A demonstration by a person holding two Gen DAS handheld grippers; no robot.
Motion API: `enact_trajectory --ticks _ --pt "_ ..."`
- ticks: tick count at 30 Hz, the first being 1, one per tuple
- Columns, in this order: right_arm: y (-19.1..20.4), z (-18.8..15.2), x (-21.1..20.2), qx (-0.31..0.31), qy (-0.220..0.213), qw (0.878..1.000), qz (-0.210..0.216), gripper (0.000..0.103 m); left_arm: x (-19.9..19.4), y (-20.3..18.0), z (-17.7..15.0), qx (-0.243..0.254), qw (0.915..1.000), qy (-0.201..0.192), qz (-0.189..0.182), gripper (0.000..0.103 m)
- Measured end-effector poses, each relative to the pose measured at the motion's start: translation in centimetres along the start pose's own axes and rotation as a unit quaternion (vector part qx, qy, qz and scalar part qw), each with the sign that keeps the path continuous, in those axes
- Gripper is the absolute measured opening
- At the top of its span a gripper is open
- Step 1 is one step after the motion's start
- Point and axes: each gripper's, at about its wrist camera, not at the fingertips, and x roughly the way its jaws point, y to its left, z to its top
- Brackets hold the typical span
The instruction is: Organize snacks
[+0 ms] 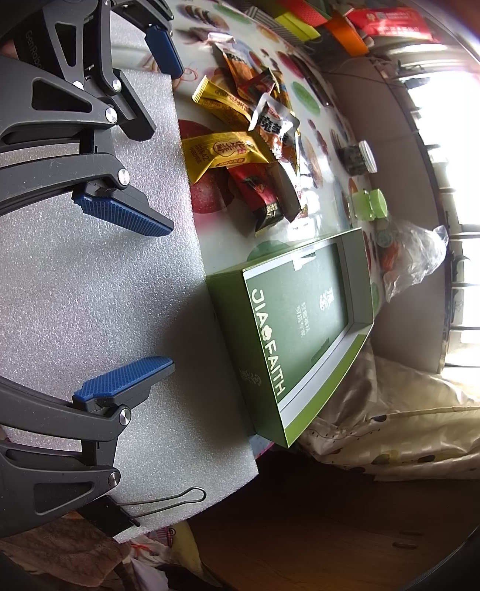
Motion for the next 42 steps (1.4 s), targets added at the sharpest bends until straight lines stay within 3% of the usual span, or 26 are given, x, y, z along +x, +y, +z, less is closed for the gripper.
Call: enact_trajectory --ticks 42 --pt "-0.2 0.0 -0.3 0.000 0.000 1.000 0.005 0.068 -0.1 1.0 0.3 -0.010 0.9999 0.009 -0.008 0.085"
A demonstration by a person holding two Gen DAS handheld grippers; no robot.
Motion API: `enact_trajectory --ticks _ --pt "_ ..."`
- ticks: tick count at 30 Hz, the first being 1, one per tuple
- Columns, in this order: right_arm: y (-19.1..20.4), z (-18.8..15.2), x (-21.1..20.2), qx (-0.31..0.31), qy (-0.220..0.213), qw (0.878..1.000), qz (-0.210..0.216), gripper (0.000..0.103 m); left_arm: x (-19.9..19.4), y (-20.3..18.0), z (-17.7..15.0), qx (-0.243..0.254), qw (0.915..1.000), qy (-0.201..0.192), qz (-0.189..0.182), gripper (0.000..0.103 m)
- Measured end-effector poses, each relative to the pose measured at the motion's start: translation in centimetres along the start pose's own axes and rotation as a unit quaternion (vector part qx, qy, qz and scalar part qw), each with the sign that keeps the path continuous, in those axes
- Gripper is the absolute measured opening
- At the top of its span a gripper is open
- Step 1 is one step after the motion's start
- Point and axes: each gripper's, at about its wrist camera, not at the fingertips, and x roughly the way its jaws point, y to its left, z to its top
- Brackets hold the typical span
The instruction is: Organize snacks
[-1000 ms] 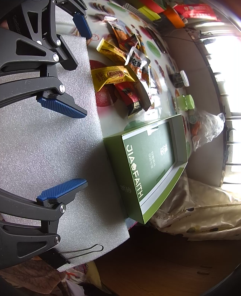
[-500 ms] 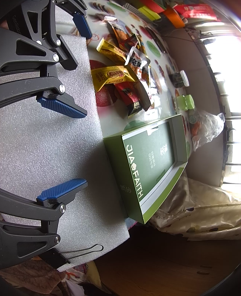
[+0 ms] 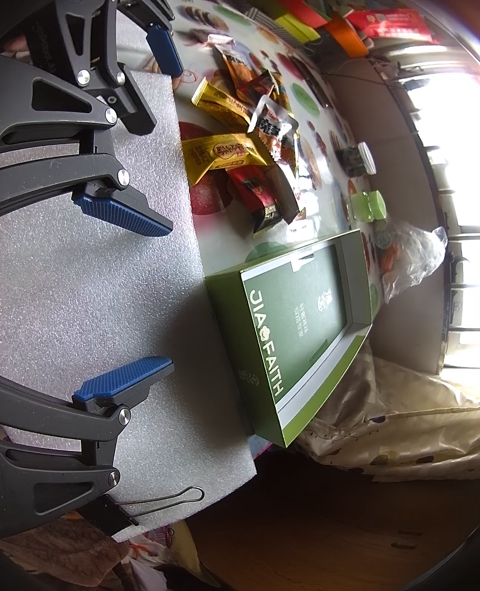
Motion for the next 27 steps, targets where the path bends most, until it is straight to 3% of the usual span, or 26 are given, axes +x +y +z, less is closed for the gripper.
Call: enact_trajectory --ticks 13,27 --pt "0.9 1.1 -0.3 -0.017 -0.020 0.999 0.022 0.068 -1.2 2.4 0.2 -0.033 0.9994 -0.009 -0.002 0.085" --pt "5.2 3.0 1.2 -0.082 -0.024 0.990 0.112 0.067 -2.4 6.6 1.6 -0.088 0.9953 -0.039 0.000 0.085"
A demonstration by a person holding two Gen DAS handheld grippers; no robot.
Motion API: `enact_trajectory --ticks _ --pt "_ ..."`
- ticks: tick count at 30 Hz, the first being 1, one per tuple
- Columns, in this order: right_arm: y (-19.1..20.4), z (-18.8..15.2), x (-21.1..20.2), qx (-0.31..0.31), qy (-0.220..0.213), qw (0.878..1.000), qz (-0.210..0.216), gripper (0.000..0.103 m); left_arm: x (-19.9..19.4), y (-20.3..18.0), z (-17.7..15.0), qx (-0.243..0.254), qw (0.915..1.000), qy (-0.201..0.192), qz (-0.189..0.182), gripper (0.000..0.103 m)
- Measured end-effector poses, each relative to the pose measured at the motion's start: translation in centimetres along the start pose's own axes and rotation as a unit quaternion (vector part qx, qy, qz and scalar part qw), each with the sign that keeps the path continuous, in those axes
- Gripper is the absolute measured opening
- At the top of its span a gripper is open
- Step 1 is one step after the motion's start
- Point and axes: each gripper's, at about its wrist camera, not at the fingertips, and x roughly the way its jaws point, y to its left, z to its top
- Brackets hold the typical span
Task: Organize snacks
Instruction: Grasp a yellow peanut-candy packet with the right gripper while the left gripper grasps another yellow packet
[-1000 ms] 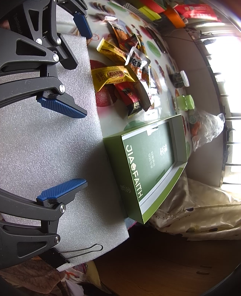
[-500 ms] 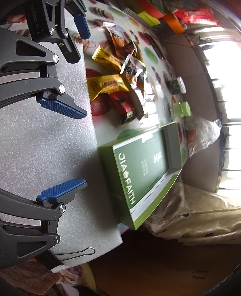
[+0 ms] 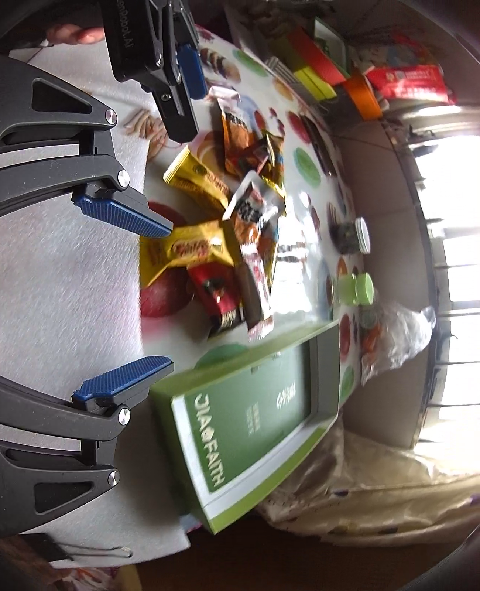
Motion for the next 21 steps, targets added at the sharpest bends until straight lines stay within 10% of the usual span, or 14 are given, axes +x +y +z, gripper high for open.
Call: enact_trajectory --ticks 7,14,21 --pt "1.4 0.9 2.0 -0.016 0.014 1.000 0.015 0.057 0.1 0.8 0.3 -0.008 1.0000 0.003 0.004 0.085" --pt "1.7 1.4 2.7 -0.017 0.022 0.999 0.027 0.023 0.3 1.3 0.8 -0.022 0.9997 0.003 -0.009 0.085" --pt "1.4 2.0 1.8 -0.001 0.005 0.998 0.056 0.022 0.6 0.6 1.5 -0.011 0.9995 0.009 -0.028 0.085"
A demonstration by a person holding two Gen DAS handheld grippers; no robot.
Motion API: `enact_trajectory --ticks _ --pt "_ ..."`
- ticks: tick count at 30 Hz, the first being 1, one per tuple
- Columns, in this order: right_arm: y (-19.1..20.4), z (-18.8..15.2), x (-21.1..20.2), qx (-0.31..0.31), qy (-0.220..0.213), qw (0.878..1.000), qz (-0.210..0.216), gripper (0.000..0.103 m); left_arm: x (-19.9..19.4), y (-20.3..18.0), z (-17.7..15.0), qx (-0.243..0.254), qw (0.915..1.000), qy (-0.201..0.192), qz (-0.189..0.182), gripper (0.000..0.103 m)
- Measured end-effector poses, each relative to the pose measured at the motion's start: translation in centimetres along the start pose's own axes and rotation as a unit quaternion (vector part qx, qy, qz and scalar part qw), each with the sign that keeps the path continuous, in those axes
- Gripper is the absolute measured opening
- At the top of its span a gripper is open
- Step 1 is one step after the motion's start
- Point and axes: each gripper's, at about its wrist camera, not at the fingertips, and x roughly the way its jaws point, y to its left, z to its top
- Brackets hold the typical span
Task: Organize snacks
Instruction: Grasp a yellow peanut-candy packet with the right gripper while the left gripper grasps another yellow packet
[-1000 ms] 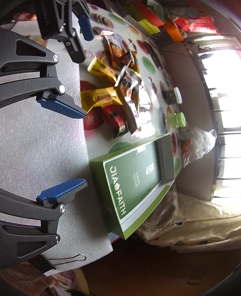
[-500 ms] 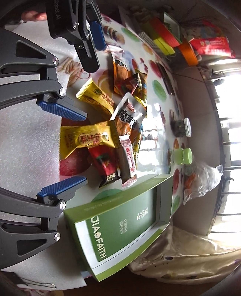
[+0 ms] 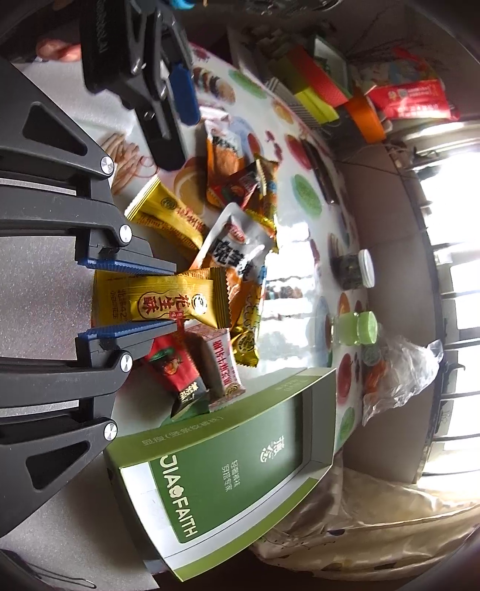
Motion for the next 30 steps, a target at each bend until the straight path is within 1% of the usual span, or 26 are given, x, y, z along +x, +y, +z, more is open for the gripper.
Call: enact_trajectory --ticks 3,7,9,10,11,14,16,18,20,22,24,25,27,30 --pt "-0.4 0.4 -0.9 0.008 -0.015 1.000 -0.004 0.022 0.5 -0.6 0.3 0.007 0.9999 0.007 -0.008 0.085" --pt "-1.6 0.9 -2.2 0.036 -0.039 0.999 -0.001 0.022 1.8 -1.7 0.7 0.020 0.9993 0.022 -0.021 0.085" --pt "-2.0 1.1 -2.5 0.044 -0.044 0.998 -0.005 0.022 2.5 -2.1 0.8 0.025 0.9990 0.029 -0.022 0.084" --pt "-2.2 1.2 -2.6 0.047 -0.044 0.998 -0.007 0.022 2.9 -2.3 0.9 0.027 0.9989 0.034 -0.020 0.082" --pt "-2.3 1.2 -2.7 0.050 -0.045 0.998 -0.008 0.022 3.2 -2.5 0.9 0.029 0.9987 0.038 -0.018 0.077" --pt "-2.8 1.3 -2.9 0.057 -0.047 0.997 -0.011 0.022 3.9 -2.9 0.9 0.037 0.9982 0.045 -0.012 0.074" --pt "-3.1 1.2 -3.0 0.061 -0.046 0.997 -0.014 0.022 4.1 -3.2 0.9 0.042 0.9982 0.043 -0.008 0.073" --pt "-3.4 1.1 -3.0 0.066 -0.045 0.997 -0.015 0.022 4.2 -3.3 1.1 0.047 0.9980 0.041 -0.001 0.060" --pt "-3.6 1.1 -3.0 0.070 -0.043 0.996 -0.015 0.022 4.3 -3.4 1.3 0.052 0.9977 0.042 0.007 0.056" --pt "-3.6 1.1 -3.0 0.071 -0.044 0.996 -0.016 0.022 4.4 -3.4 1.4 0.055 0.9975 0.044 0.009 0.055" --pt "-3.6 1.2 -3.1 0.072 -0.044 0.996 -0.016 0.022 4.5 -3.4 1.5 0.062 0.9970 0.044 0.013 0.045" --pt "-3.7 1.2 -3.1 0.073 -0.044 0.996 -0.017 0.022 4.5 -3.4 1.5 0.064 0.9969 0.044 0.015 0.043" --pt "-3.7 1.2 -3.1 0.075 -0.043 0.996 -0.017 0.022 4.5 -3.4 1.6 0.065 0.9967 0.045 0.022 0.031" --pt "-3.7 1.1 -3.1 0.076 -0.041 0.996 -0.017 0.022 4.4 -3.2 1.5 0.064 0.9966 0.047 0.022 0.030"
